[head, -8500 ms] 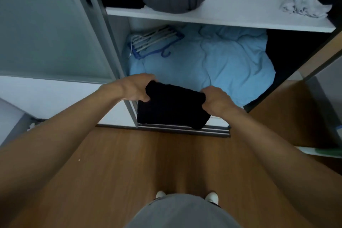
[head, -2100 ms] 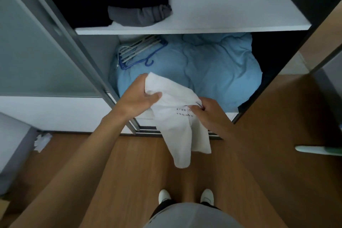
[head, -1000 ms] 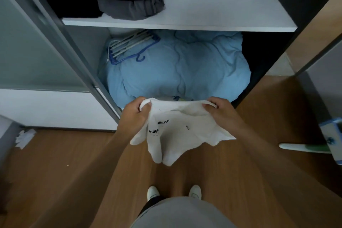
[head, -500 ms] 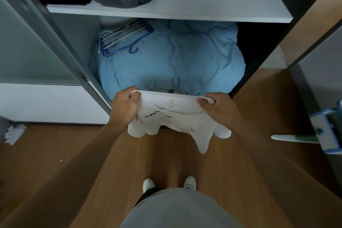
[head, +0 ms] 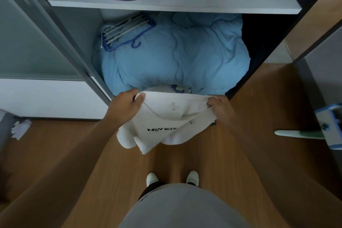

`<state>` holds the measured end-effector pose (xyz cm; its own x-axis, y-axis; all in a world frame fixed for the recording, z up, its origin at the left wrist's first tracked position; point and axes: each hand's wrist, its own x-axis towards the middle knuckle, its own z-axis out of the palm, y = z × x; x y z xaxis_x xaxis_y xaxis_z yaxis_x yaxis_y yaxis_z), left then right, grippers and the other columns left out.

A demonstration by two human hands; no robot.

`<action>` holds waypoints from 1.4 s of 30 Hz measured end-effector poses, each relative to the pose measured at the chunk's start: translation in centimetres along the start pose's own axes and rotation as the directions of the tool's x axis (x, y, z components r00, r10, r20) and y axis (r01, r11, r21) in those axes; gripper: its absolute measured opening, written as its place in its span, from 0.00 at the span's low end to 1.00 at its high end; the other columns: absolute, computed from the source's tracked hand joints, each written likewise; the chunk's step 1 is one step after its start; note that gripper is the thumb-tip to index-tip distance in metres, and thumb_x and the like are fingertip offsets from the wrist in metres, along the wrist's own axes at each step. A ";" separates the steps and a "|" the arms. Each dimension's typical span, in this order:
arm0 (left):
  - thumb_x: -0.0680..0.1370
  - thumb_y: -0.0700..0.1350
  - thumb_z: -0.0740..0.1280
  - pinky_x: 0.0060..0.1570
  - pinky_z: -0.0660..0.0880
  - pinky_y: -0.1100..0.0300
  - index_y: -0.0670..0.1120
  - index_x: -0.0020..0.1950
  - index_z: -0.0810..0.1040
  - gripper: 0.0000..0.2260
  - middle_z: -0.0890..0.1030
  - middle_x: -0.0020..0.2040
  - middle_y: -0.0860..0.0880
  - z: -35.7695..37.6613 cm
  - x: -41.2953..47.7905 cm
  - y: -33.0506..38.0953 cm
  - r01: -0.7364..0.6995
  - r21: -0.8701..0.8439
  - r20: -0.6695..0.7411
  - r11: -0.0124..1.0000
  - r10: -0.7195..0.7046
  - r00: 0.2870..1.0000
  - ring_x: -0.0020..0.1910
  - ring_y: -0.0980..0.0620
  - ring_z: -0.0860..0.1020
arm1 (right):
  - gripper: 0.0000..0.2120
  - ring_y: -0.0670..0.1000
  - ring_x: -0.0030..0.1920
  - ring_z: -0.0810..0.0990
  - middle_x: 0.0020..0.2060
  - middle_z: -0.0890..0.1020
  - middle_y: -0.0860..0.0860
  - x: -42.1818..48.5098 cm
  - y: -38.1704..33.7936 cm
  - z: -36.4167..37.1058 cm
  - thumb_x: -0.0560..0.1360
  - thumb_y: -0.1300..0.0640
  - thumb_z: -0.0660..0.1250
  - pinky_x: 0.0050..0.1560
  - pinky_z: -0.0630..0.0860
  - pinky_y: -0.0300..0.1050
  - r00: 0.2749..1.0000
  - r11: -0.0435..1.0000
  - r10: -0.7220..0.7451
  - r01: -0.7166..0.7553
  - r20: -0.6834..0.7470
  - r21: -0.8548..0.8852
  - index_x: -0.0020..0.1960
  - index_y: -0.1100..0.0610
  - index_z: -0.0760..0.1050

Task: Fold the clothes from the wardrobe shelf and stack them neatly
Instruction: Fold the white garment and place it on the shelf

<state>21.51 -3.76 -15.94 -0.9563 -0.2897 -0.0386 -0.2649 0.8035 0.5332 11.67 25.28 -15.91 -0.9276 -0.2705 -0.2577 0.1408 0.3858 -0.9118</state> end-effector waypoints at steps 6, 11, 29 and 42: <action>0.84 0.53 0.56 0.39 0.68 0.61 0.44 0.44 0.74 0.16 0.75 0.38 0.51 -0.1 -0.8 -0.6 0.088 -0.395 -0.002 0.915 -0.097 0.995 0.35 0.63 0.73 | 0.18 0.51 0.31 0.67 0.28 0.69 0.56 -0.1 0.2 -0.5 0.79 0.65 0.62 0.35 0.60 0.46 0.970 0.944 -0.178 0.216 0.168 -0.247 0.31 0.59 0.67; 0.78 0.56 0.69 0.30 0.66 0.67 0.48 0.39 0.74 0.15 0.73 0.32 0.55 -0.7 -1.2 -1.4 0.025 -0.330 0.183 0.944 0.038 0.982 0.30 0.60 0.71 | 0.16 0.47 0.31 0.69 0.29 0.70 0.52 0.2 0.4 -0.8 0.79 0.57 0.61 0.36 0.63 0.45 0.997 0.989 -0.002 -0.009 -0.072 -0.151 0.33 0.58 0.69; 0.74 0.46 0.74 0.36 0.68 0.65 0.57 0.44 0.74 0.10 0.78 0.41 0.57 1.2 -2.7 -1.2 -0.008 -0.134 0.460 0.991 0.070 0.885 0.40 0.58 0.76 | 0.13 0.46 0.41 0.77 0.41 0.80 0.50 -1.9 3.3 -2.0 0.82 0.48 0.62 0.38 0.71 0.38 0.998 0.947 0.036 -0.050 -0.052 -0.316 0.51 0.58 0.77; 0.81 0.47 0.66 0.50 0.81 0.56 0.45 0.64 0.76 0.12 0.83 0.55 0.45 5.7 -4.0 9.1 0.309 -0.694 0.405 0.650 -0.002 0.914 0.54 0.48 0.82 | 0.08 0.49 0.46 0.84 0.48 0.84 0.51 -5.6 0.1 4.5 0.80 0.50 0.66 0.46 0.83 0.43 0.980 0.991 0.115 -0.125 0.163 0.055 0.57 0.51 0.75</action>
<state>22.25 7.71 -15.79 -0.9238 -0.0553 -0.3788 -0.3821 0.0711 0.9214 18.45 22.84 -15.98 -0.8365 -0.3643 -0.4094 0.2749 0.3673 -0.8886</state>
